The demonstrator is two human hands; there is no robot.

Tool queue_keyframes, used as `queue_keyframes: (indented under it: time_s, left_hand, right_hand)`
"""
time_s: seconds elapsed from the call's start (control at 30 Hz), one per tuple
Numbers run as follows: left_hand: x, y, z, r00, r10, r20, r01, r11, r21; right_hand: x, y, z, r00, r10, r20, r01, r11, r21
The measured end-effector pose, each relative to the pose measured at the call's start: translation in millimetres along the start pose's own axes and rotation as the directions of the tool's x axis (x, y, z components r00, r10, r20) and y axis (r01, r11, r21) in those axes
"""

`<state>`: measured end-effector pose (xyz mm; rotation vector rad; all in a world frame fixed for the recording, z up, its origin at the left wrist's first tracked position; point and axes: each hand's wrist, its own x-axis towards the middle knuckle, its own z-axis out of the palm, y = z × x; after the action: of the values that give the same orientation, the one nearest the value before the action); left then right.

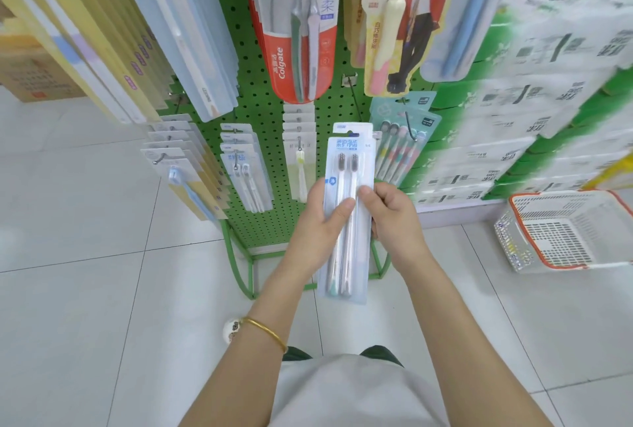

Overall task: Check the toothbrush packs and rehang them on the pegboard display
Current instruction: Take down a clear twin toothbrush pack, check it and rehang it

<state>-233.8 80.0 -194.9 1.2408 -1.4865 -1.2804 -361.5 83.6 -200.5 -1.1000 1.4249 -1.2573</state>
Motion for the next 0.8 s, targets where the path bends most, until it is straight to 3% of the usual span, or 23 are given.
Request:
queue_keyframes:
  time_s: [0.3,0.5,0.67,0.73,0.8]
  left_hand:
    - [1,-2,-12,0.929,-0.059,0.366,-0.049,0.959,0.278]
    - [1,-1,-9,0.920,-0.160,0.357,-0.107,0.774,0.624]
    - [-2,2,-1,0.952,0.004,0.307,-0.256,0.565,0.785]
    - [-1,1,-1,0.950,0.006,0.311,-0.262,0.555,0.789]
    - [-1,2,-1,0.943,-0.019,0.332,-0.251,0.614,0.748]
  right_hand:
    - [12,0,-12,0.938,-0.008,-0.347,0.049,0.993,0.108]
    - [14,-2,-13,0.867,-0.019,-0.498,0.096,0.987,0.129]
    - [15,-1,-8,0.820,0.032,-0.572,0.081,0.982,0.170]
    - [14,-1,-9,0.824,0.051,-0.564,0.071,0.979,0.192]
    - [12,-2,-9,0.837,0.071,-0.542,0.098,0.956,0.276]
